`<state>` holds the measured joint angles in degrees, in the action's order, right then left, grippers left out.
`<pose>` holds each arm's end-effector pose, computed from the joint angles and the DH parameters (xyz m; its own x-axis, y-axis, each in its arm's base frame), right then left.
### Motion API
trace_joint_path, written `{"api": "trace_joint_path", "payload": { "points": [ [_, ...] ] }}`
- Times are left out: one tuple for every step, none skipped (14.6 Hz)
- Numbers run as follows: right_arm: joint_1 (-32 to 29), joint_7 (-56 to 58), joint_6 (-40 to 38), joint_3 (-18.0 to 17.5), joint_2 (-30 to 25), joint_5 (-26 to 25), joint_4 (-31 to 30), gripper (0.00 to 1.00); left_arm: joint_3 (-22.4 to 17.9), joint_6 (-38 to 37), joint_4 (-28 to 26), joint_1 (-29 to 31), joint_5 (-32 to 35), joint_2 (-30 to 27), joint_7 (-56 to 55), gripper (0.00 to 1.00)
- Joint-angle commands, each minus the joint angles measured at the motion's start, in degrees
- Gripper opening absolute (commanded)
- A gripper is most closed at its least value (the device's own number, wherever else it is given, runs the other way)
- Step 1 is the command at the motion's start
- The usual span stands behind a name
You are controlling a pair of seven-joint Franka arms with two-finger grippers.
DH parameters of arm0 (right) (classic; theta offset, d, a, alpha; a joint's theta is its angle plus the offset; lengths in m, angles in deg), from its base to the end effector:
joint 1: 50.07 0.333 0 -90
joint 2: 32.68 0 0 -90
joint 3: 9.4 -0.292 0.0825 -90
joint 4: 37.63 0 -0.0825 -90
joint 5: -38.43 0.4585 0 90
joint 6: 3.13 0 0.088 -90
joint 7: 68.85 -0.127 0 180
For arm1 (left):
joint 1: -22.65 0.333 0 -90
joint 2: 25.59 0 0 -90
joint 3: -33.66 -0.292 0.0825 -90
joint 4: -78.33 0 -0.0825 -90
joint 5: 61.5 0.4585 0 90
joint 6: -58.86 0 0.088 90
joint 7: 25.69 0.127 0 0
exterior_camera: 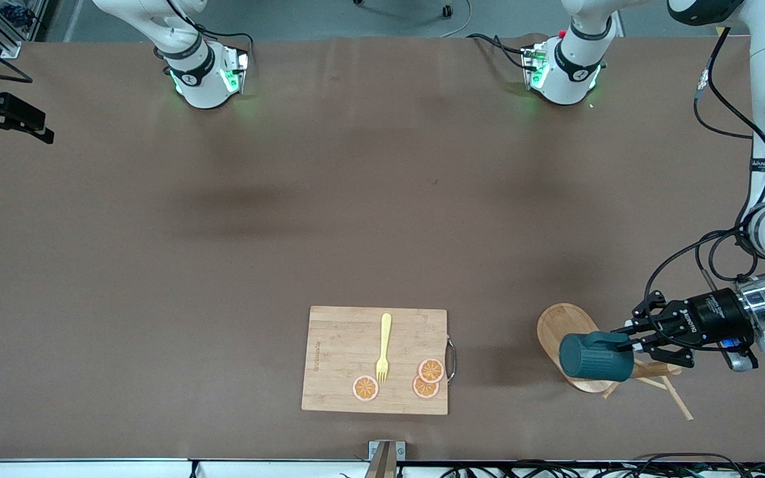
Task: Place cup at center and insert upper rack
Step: 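Lower the mug onto a rack stick with the left gripper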
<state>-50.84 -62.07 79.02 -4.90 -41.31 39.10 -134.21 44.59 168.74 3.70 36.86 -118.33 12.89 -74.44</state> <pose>0.5654 -0.0532 0.5974 0.9947 0.0304 -0.0980 0.0271 -0.9990 -0.0353 0.8008 0.0023 0.3277 0.3259 0.5460 -0.7718 0.9242 -0.0121 0.3817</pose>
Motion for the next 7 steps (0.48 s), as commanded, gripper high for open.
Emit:
{"api": "trace_joint_path", "payload": {
  "points": [
    [-0.37,0.07,-1.28,-0.29,-4.01,-1.37,-1.59,1.00,0.33,-0.98,1.16,1.26,-1.18,1.07,2.33,0.01],
    [0.06,0.07,-0.94,-0.72,-3.93,-1.46,-1.59,1.00,0.41,-0.98,1.16,1.35,-1.09,1.16,2.68,0.01],
    [0.07,0.07,-1.02,-1.68,-4.02,-1.46,-1.68,1.00,0.41,-0.98,1.07,1.53,-1.01,1.25,3.12,0.01],
    [0.15,0.07,-0.76,-1.95,-3.93,-1.55,-1.68,1.00,0.41,-0.98,1.07,1.79,-1.00,1.33,4.00,0.01],
    [0.07,-0.01,-0.50,-2.04,-3.93,-1.46,-1.68,1.00,0.41,-0.98,1.07,2.23,-1.00,1.60,4.61,0.01],
    [-0.11,-0.10,-0.23,-1.96,-3.93,-1.46,-1.68,1.00,0.33,-1.07,1.07,2.23,-0.92,1.69,5.06,0.01],
    [-0.20,-0.28,0.12,-1.95,-3.84,-1.46,-1.77,1.00,0.33,-1.07,0.98,2.32,-0.83,1.95,5.76,0.01]
  ]
}}
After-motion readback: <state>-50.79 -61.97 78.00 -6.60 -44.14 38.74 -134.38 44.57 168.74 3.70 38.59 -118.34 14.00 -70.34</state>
